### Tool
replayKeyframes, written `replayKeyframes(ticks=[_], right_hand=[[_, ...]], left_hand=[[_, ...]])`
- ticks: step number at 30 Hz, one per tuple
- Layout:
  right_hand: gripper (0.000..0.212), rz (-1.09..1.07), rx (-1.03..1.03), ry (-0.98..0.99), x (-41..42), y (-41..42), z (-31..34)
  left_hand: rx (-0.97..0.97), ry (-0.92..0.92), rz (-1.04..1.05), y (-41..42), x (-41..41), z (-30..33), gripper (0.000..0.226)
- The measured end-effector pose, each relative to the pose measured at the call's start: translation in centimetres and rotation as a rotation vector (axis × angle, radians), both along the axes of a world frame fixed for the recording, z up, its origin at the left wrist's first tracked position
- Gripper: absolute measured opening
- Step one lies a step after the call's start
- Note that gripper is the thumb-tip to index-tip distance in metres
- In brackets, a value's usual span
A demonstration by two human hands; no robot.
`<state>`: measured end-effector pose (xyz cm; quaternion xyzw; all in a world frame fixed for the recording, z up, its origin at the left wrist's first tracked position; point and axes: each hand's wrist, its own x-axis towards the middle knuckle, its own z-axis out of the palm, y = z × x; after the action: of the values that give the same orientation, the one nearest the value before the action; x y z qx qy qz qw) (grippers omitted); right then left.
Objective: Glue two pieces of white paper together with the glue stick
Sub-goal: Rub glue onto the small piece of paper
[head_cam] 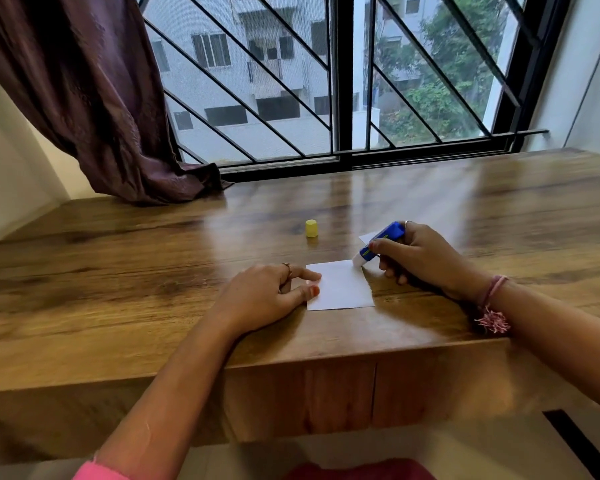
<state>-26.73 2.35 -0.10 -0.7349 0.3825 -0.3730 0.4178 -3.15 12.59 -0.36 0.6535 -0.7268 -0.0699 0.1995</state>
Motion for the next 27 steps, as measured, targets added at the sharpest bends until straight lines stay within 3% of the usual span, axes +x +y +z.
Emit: replayKeyframes(ticks=[27], right_hand=[[0.014, 0.070, -0.081, 0.044, -0.40, 0.35, -0.02]], left_hand=[[-0.007, 0.027, 0.031, 0.19, -0.33, -0.07, 0.026]])
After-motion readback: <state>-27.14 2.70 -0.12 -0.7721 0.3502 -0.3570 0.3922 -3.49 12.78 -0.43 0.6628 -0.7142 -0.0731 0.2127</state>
